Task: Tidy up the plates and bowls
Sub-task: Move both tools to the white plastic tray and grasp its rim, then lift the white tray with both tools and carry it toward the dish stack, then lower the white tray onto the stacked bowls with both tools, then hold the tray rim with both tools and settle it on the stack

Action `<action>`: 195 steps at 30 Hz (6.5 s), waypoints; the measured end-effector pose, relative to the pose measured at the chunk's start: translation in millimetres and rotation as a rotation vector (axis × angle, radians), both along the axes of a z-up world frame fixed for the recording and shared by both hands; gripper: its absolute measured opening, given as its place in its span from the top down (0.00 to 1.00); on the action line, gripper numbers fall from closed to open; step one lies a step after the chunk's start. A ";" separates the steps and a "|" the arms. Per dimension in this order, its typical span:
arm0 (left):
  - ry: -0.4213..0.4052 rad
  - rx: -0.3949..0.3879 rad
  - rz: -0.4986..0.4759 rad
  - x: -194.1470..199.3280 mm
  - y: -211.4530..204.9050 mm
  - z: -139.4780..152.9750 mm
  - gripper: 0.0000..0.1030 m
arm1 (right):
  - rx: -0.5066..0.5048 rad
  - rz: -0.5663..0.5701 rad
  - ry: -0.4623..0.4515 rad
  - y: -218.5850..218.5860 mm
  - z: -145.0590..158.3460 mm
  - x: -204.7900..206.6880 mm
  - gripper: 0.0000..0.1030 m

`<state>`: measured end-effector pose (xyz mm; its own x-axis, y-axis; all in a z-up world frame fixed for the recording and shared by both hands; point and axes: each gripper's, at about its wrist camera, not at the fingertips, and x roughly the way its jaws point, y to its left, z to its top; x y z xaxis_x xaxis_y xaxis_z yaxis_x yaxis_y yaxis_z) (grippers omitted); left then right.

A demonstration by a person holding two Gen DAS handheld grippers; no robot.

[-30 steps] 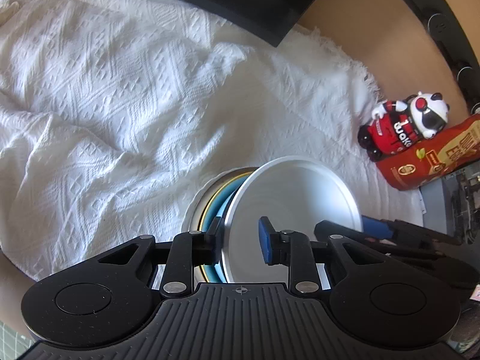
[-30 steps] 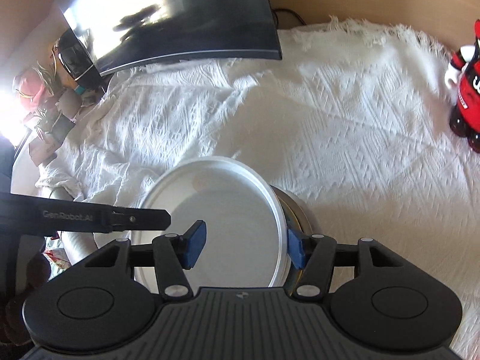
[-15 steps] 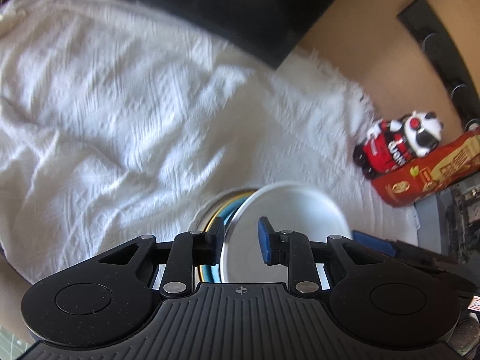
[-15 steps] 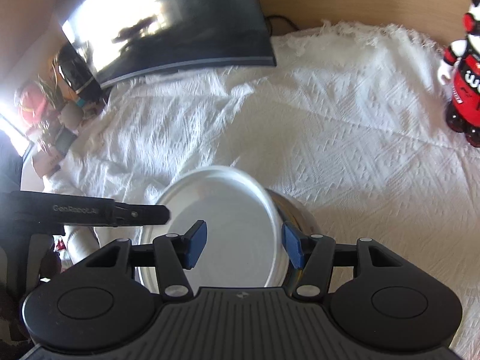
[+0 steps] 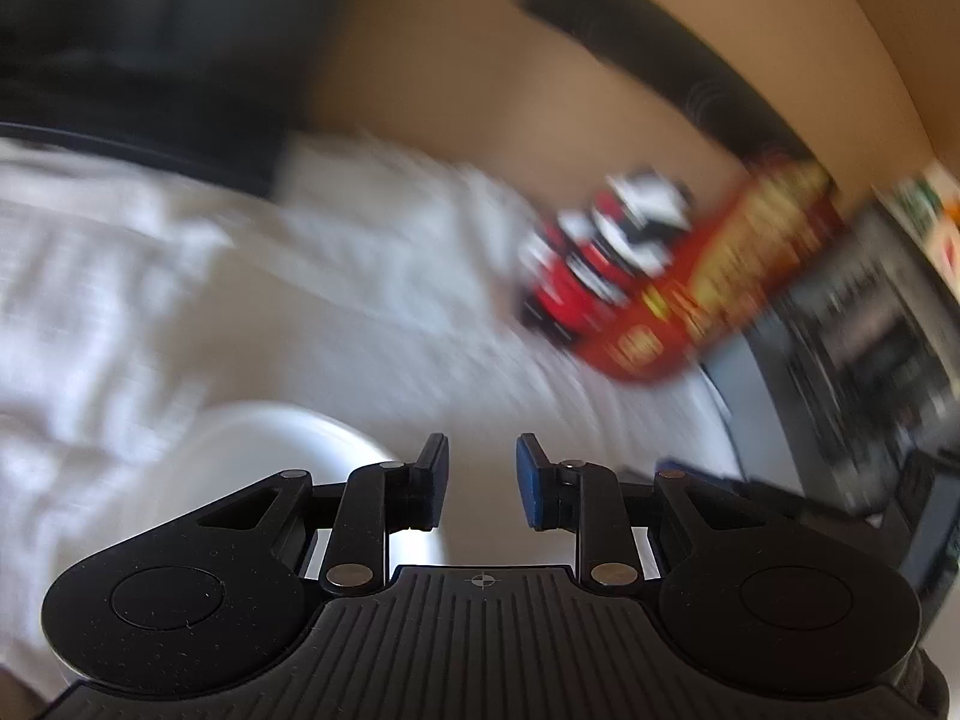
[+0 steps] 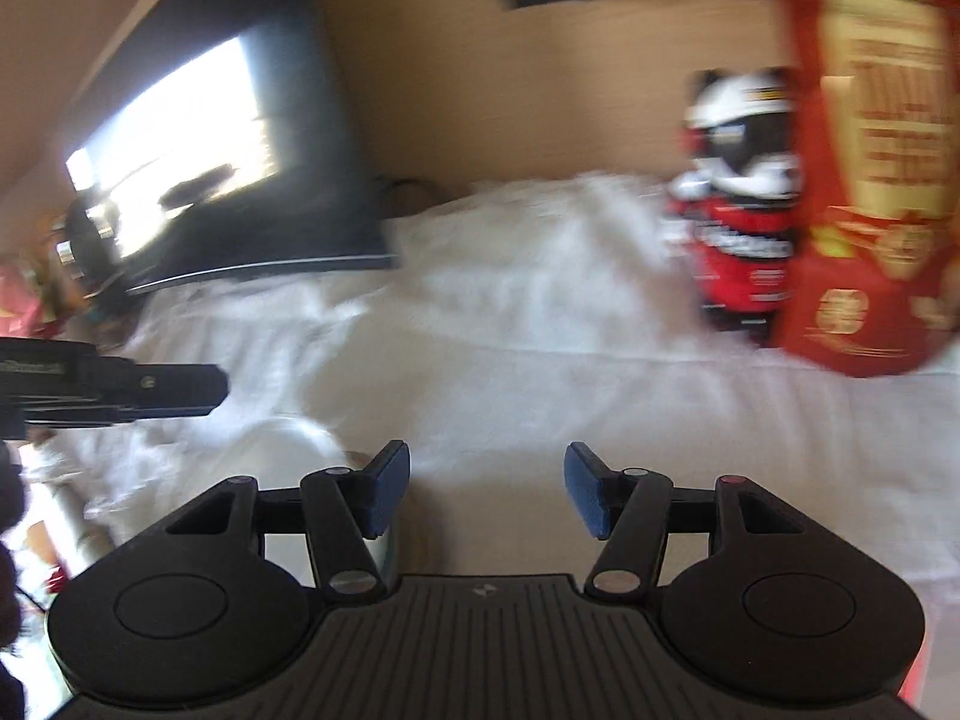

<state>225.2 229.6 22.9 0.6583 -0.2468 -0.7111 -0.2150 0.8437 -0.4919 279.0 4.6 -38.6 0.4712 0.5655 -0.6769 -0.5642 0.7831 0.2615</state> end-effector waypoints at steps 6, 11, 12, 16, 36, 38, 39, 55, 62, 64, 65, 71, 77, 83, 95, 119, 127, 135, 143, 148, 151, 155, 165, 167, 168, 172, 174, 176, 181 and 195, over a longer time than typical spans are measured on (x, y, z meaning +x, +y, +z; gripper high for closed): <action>0.121 -0.031 -0.212 46.2 -88.3 -43.7 0.74 | -0.054 -0.178 0.027 -86.6 -23.9 9.7 0.44; 0.203 -0.040 -0.351 72.3 -157.6 -77.1 0.74 | -0.104 -0.323 0.063 -156.7 -46.0 4.0 0.44; 0.212 -0.040 -0.376 75.8 -170.6 -82.3 0.74 | -0.109 -0.353 0.078 -170.6 -50.6 3.0 0.44; 0.265 -0.035 -0.473 95.0 -227.7 -105.4 0.74 | -0.142 -0.477 0.116 -222.8 -66.8 -8.1 0.44; 0.391 0.069 -0.527 141.4 -346.9 -157.5 0.74 | -0.094 -0.601 0.259 -311.3 -126.6 -4.1 0.71; 0.384 0.078 -0.531 140.6 -343.2 -156.4 0.74 | -0.087 -0.582 0.271 -308.4 -128.8 -2.4 0.73; 0.379 0.089 -0.532 140.2 -340.4 -155.8 0.74 | -0.085 -0.571 0.274 -305.7 -128.8 -2.1 0.73; 0.351 0.173 -0.191 55.3 -166.0 -129.8 0.75 | -0.043 -0.158 0.248 -151.8 -99.6 5.6 0.71; 0.408 0.155 -0.126 40.2 -127.7 -152.4 0.76 | -0.085 -0.011 0.307 -92.6 -119.9 -11.1 0.70; 0.411 0.155 -0.141 38.9 -128.0 -157.0 0.76 | -0.094 -0.003 0.326 -87.7 -124.1 -12.4 0.69; 0.412 0.153 -0.148 39.2 -127.5 -158.5 0.76 | -0.095 0.000 0.330 -86.8 -125.2 -13.5 0.69; 0.424 0.140 -0.201 36.8 -132.1 -166.6 0.77 | -0.074 -0.003 0.370 -88.0 -130.5 -12.0 0.66; 0.411 0.094 -0.199 36.5 -127.2 -169.1 0.77 | -0.064 -0.059 0.367 -87.9 -135.9 -3.4 0.66; 0.415 0.040 -0.142 32.0 -120.2 -168.9 0.78 | -0.098 -0.043 0.367 -78.7 -141.5 1.0 0.65; 0.393 0.091 -0.042 38.0 -129.9 -165.7 0.76 | -0.104 0.054 0.372 -83.7 -142.6 1.2 0.66; -0.017 0.233 -0.075 -5.3 -46.4 38.9 0.72 | 0.128 -0.008 0.049 -57.7 25.2 -35.8 0.65; -0.001 0.236 -0.013 -46.6 45.2 51.3 0.72 | 0.227 0.078 -0.072 34.7 90.4 -71.7 0.65; 0.135 0.096 -0.016 -57.9 77.8 -25.9 0.73 | 0.086 0.112 0.025 91.6 44.7 -88.5 0.65; 0.158 0.059 -0.011 -55.2 82.3 -57.0 0.75 | 0.002 0.090 0.141 103.6 -0.2 -83.6 0.65; 0.159 0.024 -0.007 -52.7 85.2 -62.4 0.76 | -0.012 0.088 0.164 103.9 -9.3 -83.0 0.65; 0.144 0.019 -0.013 -50.4 84.5 -57.9 0.76 | -0.018 0.074 0.156 104.7 -7.6 -79.9 0.65; 0.145 0.012 -0.018 -45.6 86.0 -56.1 0.77 | -0.032 0.067 0.131 106.0 -4.2 -76.1 0.65; 0.127 0.017 -0.017 -35.6 85.5 -46.7 0.78 | -0.044 0.031 0.153 100.2 -14.8 -68.9 0.65; 0.133 0.019 -0.006 -36.2 90.1 -48.0 0.78 | -0.038 0.042 0.139 102.6 -10.7 -70.6 0.65; 0.138 0.013 -0.002 -36.8 92.6 -49.6 0.78 | -0.038 0.048 0.128 104.7 -8.7 -71.8 0.65; 0.160 -0.014 0.001 -39.0 98.2 -58.9 0.79 | -0.037 0.062 0.120 110.6 -4.8 -72.9 0.65; 0.166 -0.024 -0.001 -38.7 98.3 -62.6 0.79 | -0.038 0.067 0.121 111.6 -5.0 -72.3 0.65; 0.169 -0.029 -0.004 -37.8 98.4 -64.9 0.79 | -0.044 0.065 0.122 112.9 -6.3 -70.8 0.65; 0.170 -0.028 -0.003 -35.7 100.7 -66.4 0.79 | -0.050 0.059 0.124 116.0 -8.8 -67.3 0.65; 0.167 -0.082 0.032 -41.8 120.8 -59.6 0.80 | -0.052 0.053 0.125 124.7 -6.9 -56.5 0.65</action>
<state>183.5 350.4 -36.6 0.5411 -0.2896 -0.7895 -0.3256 0.7934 -0.5142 222.5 129.3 -45.5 0.3516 0.5503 -0.7573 -0.5709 0.7672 0.2925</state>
